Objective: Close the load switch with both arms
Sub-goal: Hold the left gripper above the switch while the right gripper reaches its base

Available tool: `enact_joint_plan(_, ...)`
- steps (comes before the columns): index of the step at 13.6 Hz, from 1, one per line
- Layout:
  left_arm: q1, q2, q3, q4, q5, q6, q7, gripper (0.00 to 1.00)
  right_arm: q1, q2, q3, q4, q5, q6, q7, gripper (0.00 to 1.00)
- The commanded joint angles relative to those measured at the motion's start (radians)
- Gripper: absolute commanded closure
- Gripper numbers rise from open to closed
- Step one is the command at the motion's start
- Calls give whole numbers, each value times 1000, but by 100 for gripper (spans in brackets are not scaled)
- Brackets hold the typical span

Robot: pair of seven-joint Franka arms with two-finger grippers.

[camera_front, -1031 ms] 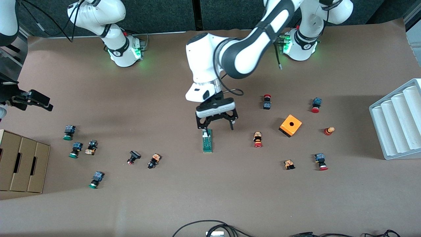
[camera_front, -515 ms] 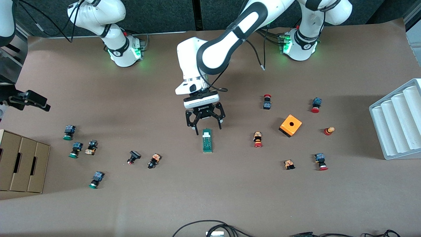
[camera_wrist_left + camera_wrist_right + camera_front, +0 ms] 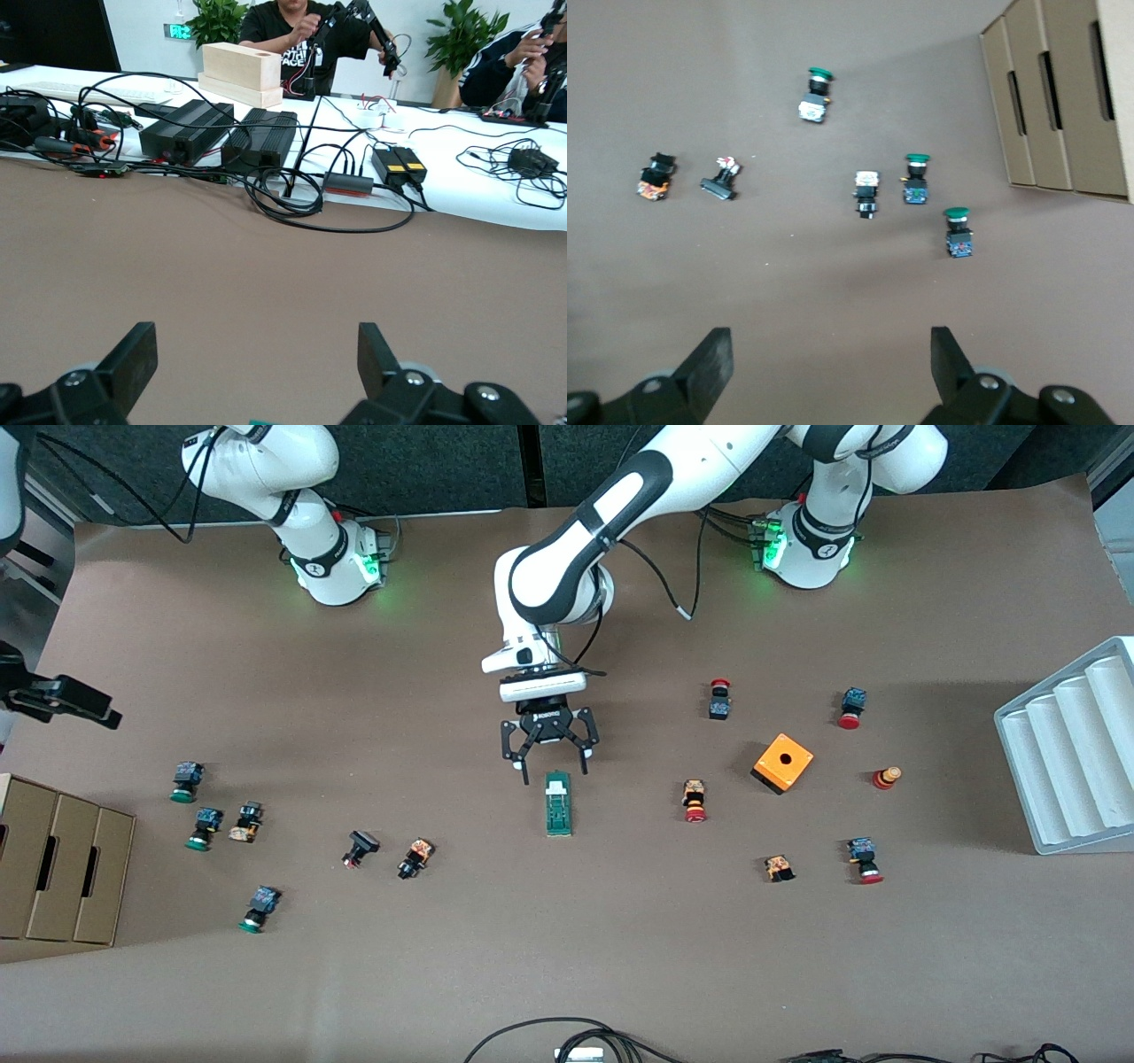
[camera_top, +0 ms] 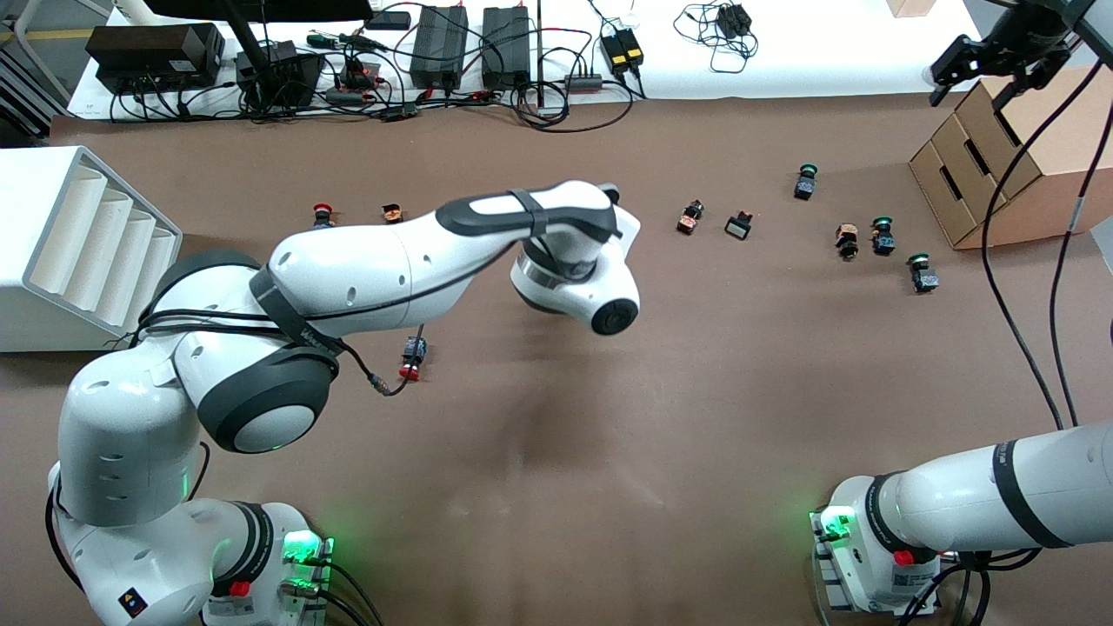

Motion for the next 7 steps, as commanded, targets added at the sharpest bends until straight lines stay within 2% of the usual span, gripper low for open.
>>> enact_joint_plan(1,-46,6,13,-26,39,-21,-103,0,4,44,4,19,-9,-8,1,1)
enact_joint_plan(5,-60,58,13,-27,120,-54,-189,0,43,83,7,14,-9,-27,-11,1)
enact_joint_plan(7,-95,69,27,-30,123,-54,-198,0,76,84,7,17,-8,-30,4,1)
